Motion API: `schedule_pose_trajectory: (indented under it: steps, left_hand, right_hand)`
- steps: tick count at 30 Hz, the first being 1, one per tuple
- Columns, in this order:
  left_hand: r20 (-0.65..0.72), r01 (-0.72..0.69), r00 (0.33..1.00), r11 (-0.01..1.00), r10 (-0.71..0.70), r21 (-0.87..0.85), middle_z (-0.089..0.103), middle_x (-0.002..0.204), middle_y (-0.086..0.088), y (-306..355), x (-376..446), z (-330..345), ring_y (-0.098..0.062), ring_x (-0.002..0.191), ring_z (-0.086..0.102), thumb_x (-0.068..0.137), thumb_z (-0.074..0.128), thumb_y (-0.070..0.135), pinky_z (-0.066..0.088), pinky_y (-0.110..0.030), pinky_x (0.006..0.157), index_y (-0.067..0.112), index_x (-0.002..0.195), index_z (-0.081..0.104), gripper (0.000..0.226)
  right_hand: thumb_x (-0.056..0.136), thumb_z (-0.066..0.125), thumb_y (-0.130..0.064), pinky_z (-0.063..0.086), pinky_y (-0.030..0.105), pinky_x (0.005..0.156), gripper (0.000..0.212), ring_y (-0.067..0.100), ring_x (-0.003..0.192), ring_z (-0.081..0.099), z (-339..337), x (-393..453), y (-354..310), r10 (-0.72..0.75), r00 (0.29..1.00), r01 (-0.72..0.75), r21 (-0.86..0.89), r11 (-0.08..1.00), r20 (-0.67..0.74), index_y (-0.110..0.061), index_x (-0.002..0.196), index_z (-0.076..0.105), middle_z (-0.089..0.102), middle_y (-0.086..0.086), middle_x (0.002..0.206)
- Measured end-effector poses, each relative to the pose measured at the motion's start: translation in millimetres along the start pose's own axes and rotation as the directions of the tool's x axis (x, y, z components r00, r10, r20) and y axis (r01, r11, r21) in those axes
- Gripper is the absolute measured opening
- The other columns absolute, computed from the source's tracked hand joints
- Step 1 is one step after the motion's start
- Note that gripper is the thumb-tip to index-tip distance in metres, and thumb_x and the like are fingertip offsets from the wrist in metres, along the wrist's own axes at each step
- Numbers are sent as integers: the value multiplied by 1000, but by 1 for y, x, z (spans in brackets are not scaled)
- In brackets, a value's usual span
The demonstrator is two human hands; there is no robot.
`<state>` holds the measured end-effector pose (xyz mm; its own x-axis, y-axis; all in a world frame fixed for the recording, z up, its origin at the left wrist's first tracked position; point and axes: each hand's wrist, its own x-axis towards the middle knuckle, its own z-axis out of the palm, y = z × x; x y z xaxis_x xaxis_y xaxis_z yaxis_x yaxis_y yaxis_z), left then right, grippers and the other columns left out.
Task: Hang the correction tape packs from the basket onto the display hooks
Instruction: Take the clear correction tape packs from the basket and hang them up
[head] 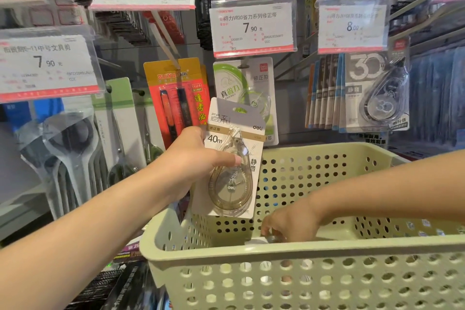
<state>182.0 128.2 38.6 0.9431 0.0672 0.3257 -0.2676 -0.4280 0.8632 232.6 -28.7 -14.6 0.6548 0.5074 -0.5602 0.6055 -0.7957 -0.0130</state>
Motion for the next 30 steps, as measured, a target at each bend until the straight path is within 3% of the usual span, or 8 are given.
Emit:
schedule_pose_trajectory:
  steps: [4, 9, 15, 18, 22, 25, 27, 30]
  left_hand:
    - [-13, 3, 1000, 1000, -3, -22, 76, 97, -5, -4, 3, -2, -22, 95, 70, 65, 81, 3, 47, -44, 98, 11, 106, 66, 44]
    - [-69, -9, 998, 998, 5, -55, 74, 95, -8, -3, 2, -3, -26, 95, 68, 62, 84, 8, 47, -47, 96, 10, 96, 63, 41]
    - [-164, -108, 982, 988, 90, -106, 59, 73, 4, 5, -7, 1, -14, 73, 59, 70, 79, 5, 45, -26, 67, 21, 76, 47, 36]
    - [-129, -138, 984, 981, 121, -136, 74, 79, 1, 10, -10, 0, -18, 80, 70, 69, 78, 2, 52, -36, 82, 19, 82, 60, 28]
    - [-179, -137, 978, 974, 104, -183, 69, 57, 3, 13, -11, -5, -23, 77, 69, 69, 77, 3, 50, -34, 69, 16, 67, 48, 32]
    - [-153, -139, 983, 960, 104, -244, 74, 81, -11, 18, -13, -10, -31, 91, 70, 68, 76, 1, 52, -49, 87, 10, 75, 64, 17]
    - [-142, -149, 983, 954, 114, -261, 75, 75, -6, 19, -13, -14, -22, 79, 71, 69, 74, 0, 54, -41, 76, 14, 79, 67, 19]
    - [-130, -142, 986, 943, 107, -300, 73, 64, 3, 22, -16, -15, -12, 68, 67, 69, 72, 3, 55, -27, 57, 14, 59, 68, 15]
  right_hand:
    - [80, 71, -23, 48, 15, 55, 23, 10, 67, 53, -19, -11, 7, -19, 999, 22, 79, 997, -50, -22, 74, 49, 51, -8, 73]
    - [84, 63, -1, 45, 15, 50, 14, 2, 45, 55, -37, -16, 23, -77, 996, 88, 280, 956, -50, -12, 76, 58, 59, -6, 54]
    - [86, 59, 1, 49, 16, 51, 20, 3, 47, 56, -36, -20, 24, -86, 992, 112, 312, 943, -96, -15, 74, 56, 58, -1, 65]
    - [86, 61, 0, 51, 19, 56, 19, 4, 51, 58, -38, -31, 24, -95, 983, 142, 326, 935, -156, -16, 76, 57, 59, -2, 66]
    - [84, 64, -7, 52, 35, 82, 14, 15, 75, 62, -46, -54, 28, -94, 949, 189, 305, 933, -301, -20, 80, 61, 63, -4, 75]
    - [84, 66, -10, 50, 35, 80, 16, 15, 74, 63, -48, -68, 36, -81, 918, 217, 322, 922, -387, -25, 77, 63, 65, -5, 74]
    - [83, 66, -10, 51, 37, 80, 15, 16, 74, 64, -48, -75, 41, -74, 895, 248, 352, 902, -440, -24, 77, 66, 67, -3, 75]
    - [83, 66, -10, 53, 32, 74, 8, 14, 74, 65, -49, -85, 47, -30, 845, 275, 386, 880, -534, -17, 85, 69, 68, 0, 79]
